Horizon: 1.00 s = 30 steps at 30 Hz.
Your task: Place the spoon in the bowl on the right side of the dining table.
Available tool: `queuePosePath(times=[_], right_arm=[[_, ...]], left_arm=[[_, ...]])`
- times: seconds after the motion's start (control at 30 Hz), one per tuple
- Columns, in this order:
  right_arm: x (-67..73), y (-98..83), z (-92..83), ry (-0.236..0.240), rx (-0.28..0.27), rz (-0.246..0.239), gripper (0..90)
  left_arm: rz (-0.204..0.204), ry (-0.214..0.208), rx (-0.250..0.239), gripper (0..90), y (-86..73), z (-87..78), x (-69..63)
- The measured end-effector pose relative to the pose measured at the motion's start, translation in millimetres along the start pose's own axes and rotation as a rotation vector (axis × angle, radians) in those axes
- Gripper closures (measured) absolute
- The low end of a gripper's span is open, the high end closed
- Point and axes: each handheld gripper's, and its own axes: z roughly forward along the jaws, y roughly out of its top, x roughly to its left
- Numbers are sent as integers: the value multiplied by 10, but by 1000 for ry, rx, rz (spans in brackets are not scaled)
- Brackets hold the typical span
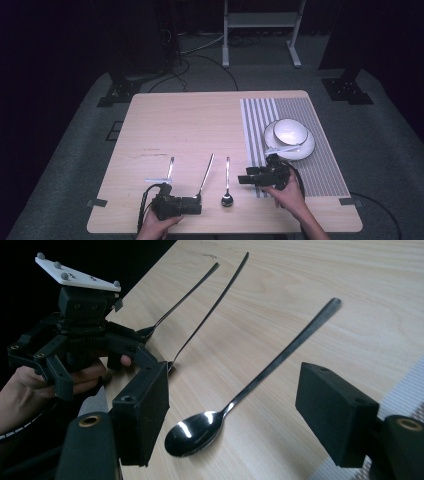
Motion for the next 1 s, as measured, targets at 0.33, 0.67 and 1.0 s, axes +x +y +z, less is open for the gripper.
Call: queuePosePath(times=[0.33, 0.67, 1.0], right_arm=[[5, 110, 223, 20, 37, -2, 283], [-18, 168, 382, 26, 60, 3, 283], [-60, 247, 506, 31, 69, 17, 284]], left_arm=[[4, -1, 3, 60, -2, 2, 2], [-1, -5, -4, 61, 1, -6, 5], [-2, -7, -1, 61, -1, -10, 16]])
